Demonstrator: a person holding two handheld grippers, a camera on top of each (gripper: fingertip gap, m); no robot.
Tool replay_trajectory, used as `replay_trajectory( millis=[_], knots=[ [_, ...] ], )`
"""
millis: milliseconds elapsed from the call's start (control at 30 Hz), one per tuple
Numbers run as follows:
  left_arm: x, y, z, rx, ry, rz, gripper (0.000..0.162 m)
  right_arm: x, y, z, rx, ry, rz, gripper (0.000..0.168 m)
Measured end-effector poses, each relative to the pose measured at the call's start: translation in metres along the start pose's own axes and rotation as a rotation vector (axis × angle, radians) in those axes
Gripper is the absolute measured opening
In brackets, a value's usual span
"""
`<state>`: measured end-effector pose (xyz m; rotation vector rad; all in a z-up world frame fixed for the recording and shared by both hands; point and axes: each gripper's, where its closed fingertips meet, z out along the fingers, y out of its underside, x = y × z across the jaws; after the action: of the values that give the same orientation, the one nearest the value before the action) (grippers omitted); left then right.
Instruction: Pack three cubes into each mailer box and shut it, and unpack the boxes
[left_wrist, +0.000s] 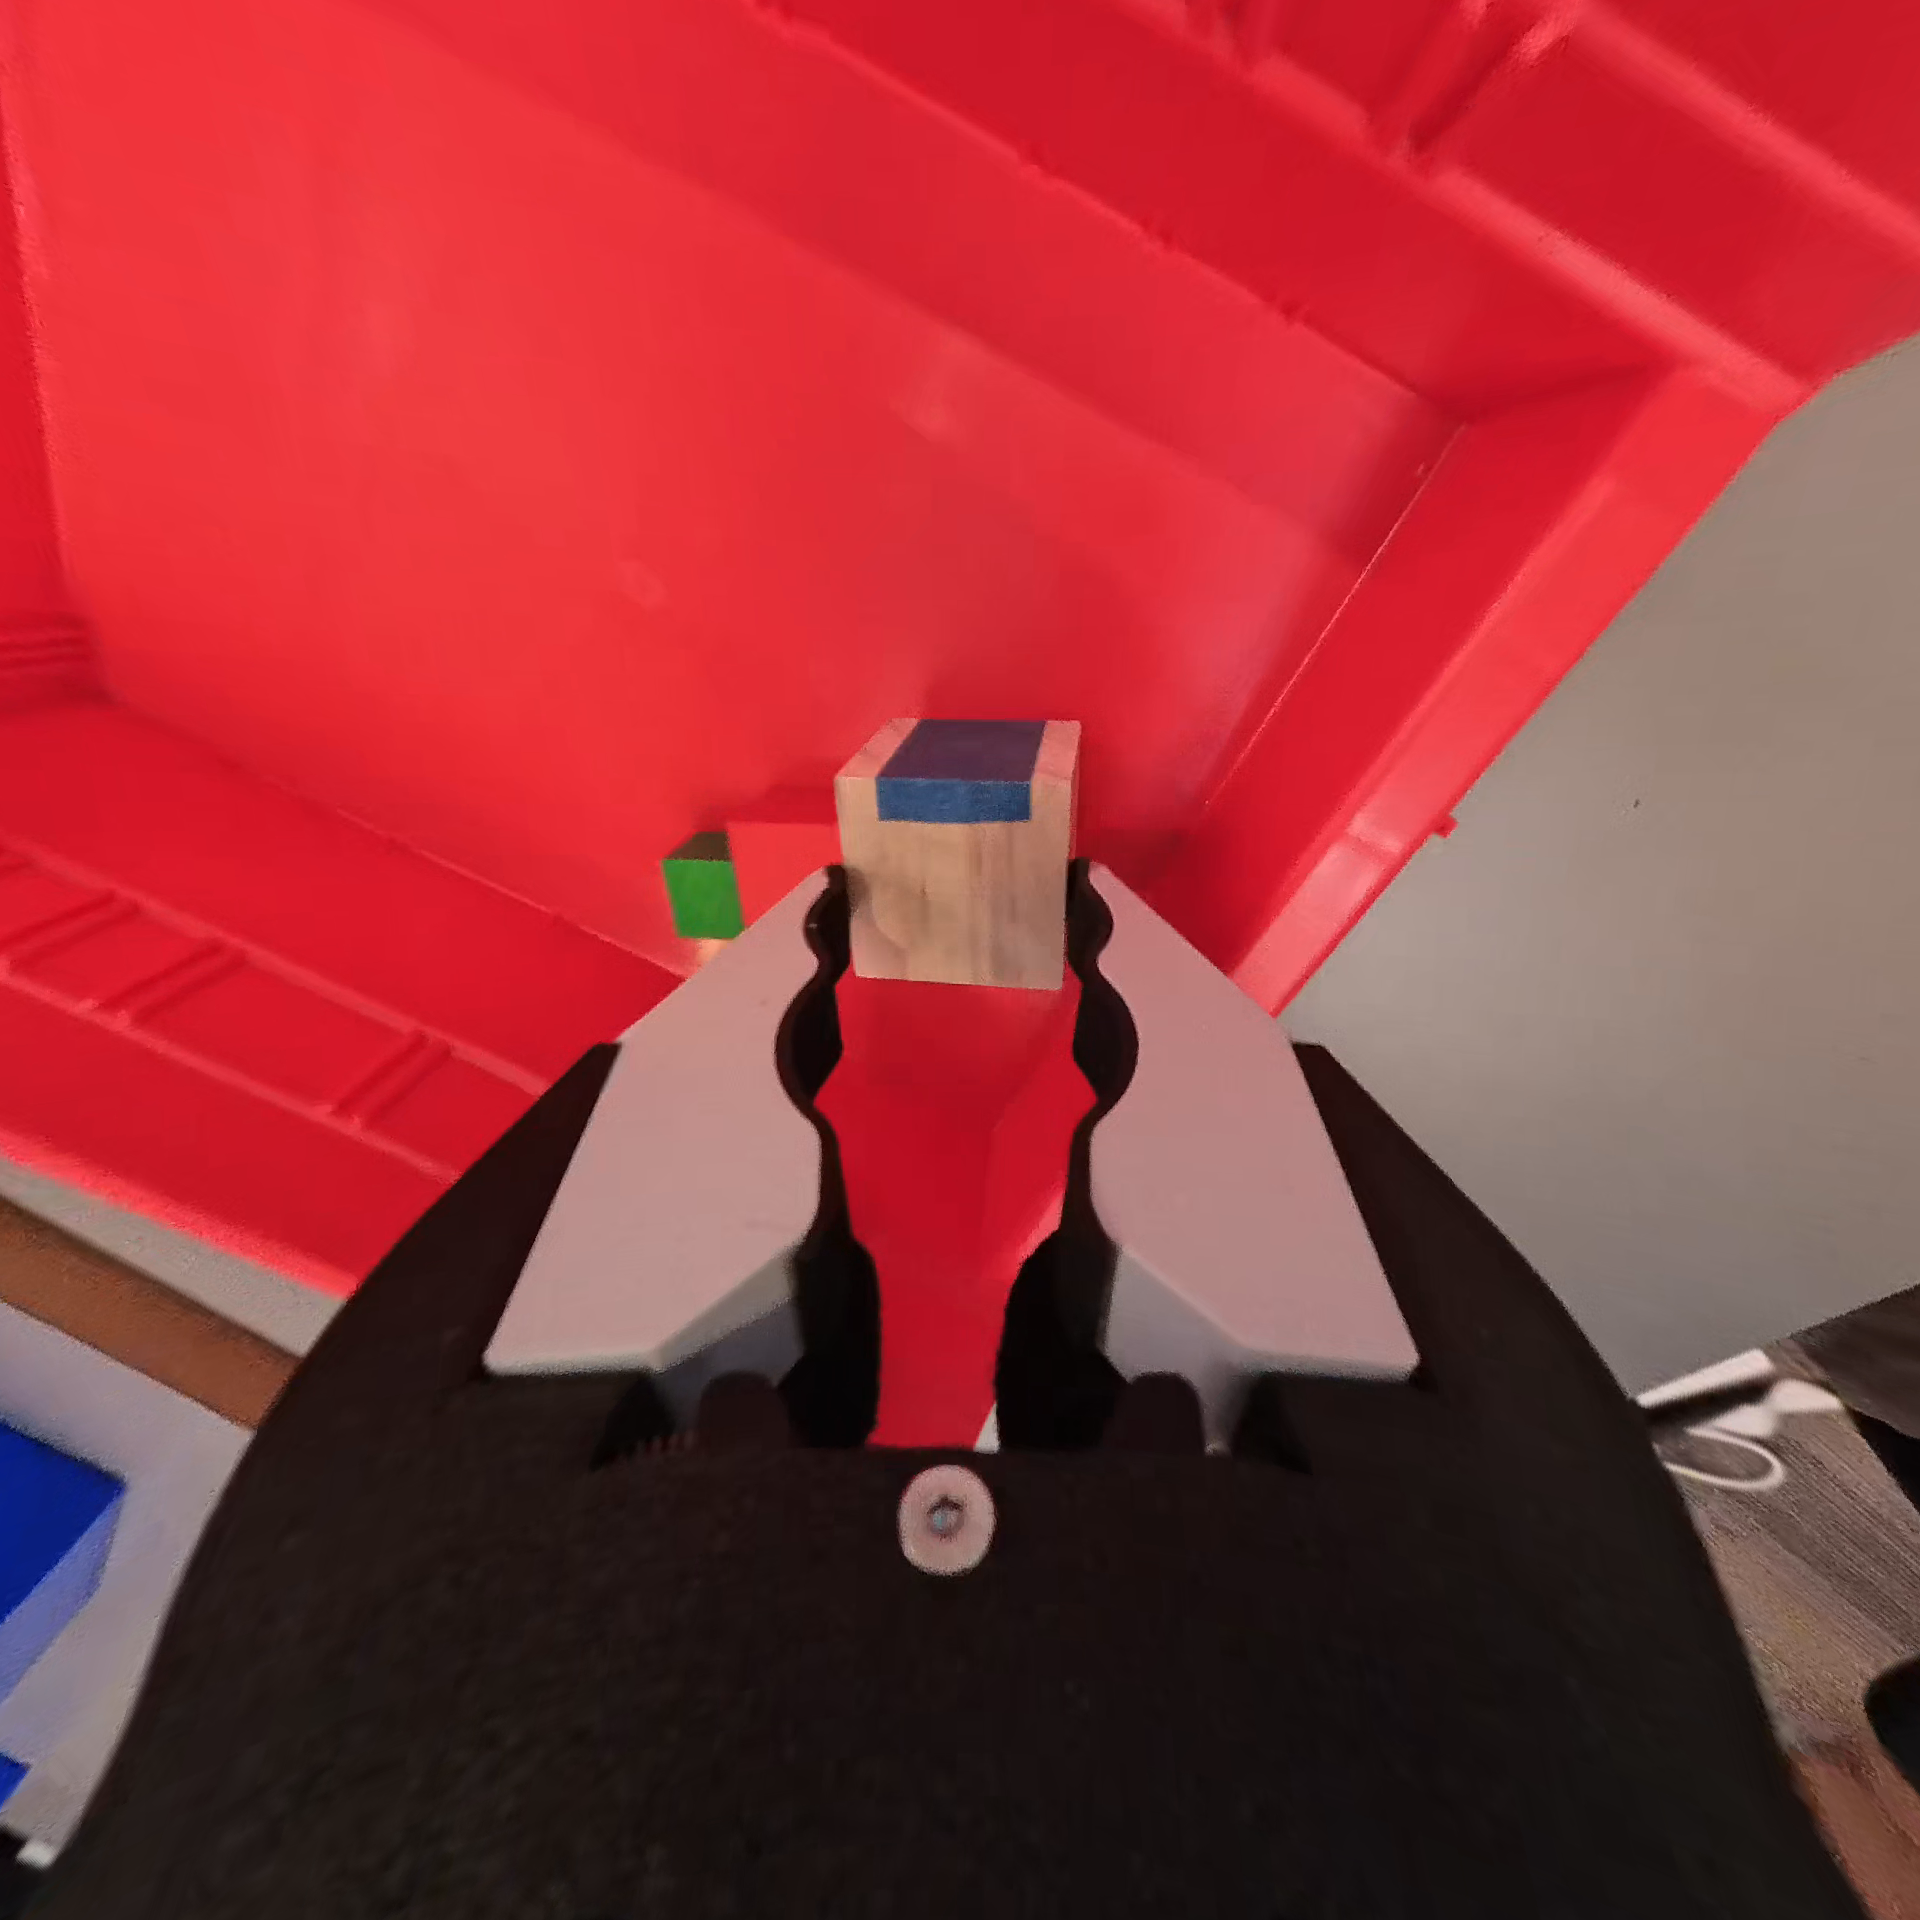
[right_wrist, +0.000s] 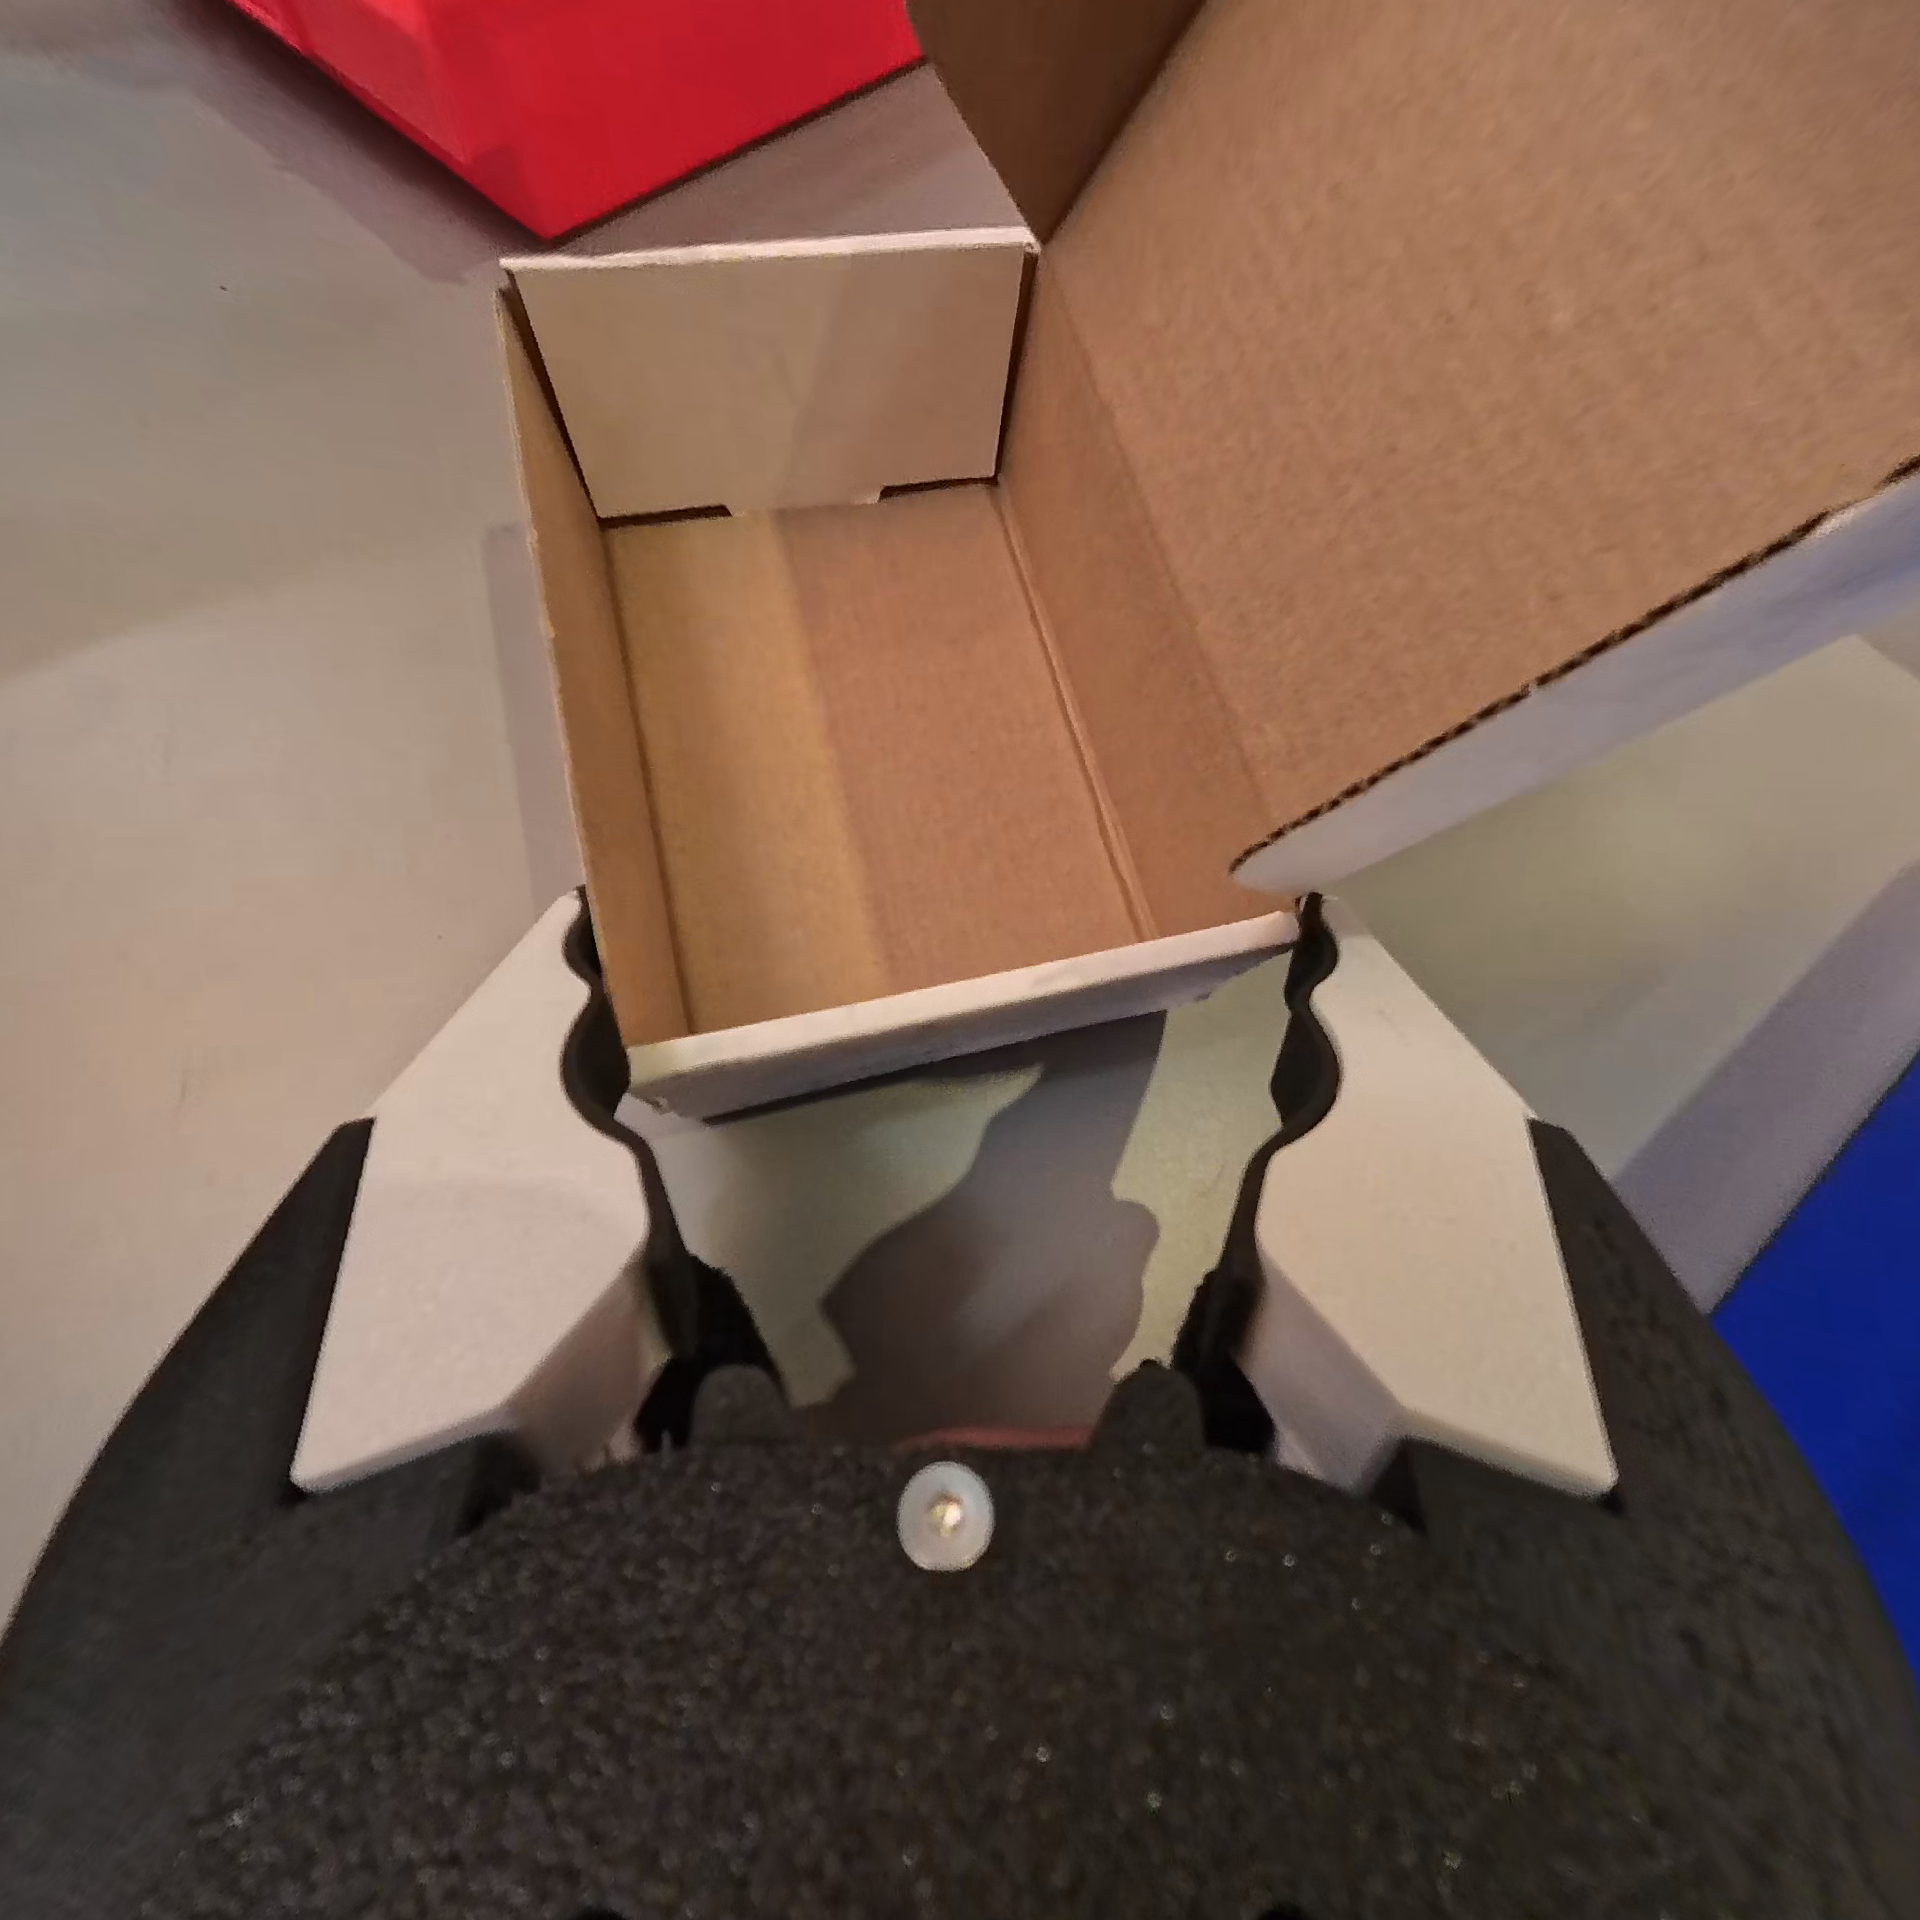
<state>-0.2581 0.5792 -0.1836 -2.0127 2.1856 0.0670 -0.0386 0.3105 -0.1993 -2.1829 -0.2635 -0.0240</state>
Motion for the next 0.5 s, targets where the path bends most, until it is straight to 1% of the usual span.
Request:
replay_trajectory(
  millis=[100,167,233,300,400,500],
  knots=[
    [-0.004,-0.017,-0.034,0.094,-0.062,0.025,0.040,-0.001,0.000,0.000,0.002,-0.004,-0.003,0.127],
    [0.010,-0.046,-0.068,0.232,-0.062,0.078,0.040,-0.002,-0.001,0.000,0.003,-0.008,-0.007,0.127],
    [0.046,-0.081,-0.101,0.379,-0.025,0.178,0.040,-0.004,-0.001,0.000,0.004,-0.015,-0.011,0.127],
    [0.090,-0.111,-0.119,0.462,-0.002,0.312,0.040,-0.005,-0.002,0.001,0.004,-0.017,-0.014,0.127],
    [0.147,-0.144,-0.120,0.475,-0.021,0.486,0.040,-0.005,-0.002,0.001,0.000,-0.016,-0.016,0.127],
    [0.187,-0.169,-0.099,0.435,-0.011,0.592,0.040,-0.005,-0.002,0.001,0.001,-0.014,-0.015,0.127]
  ],
)
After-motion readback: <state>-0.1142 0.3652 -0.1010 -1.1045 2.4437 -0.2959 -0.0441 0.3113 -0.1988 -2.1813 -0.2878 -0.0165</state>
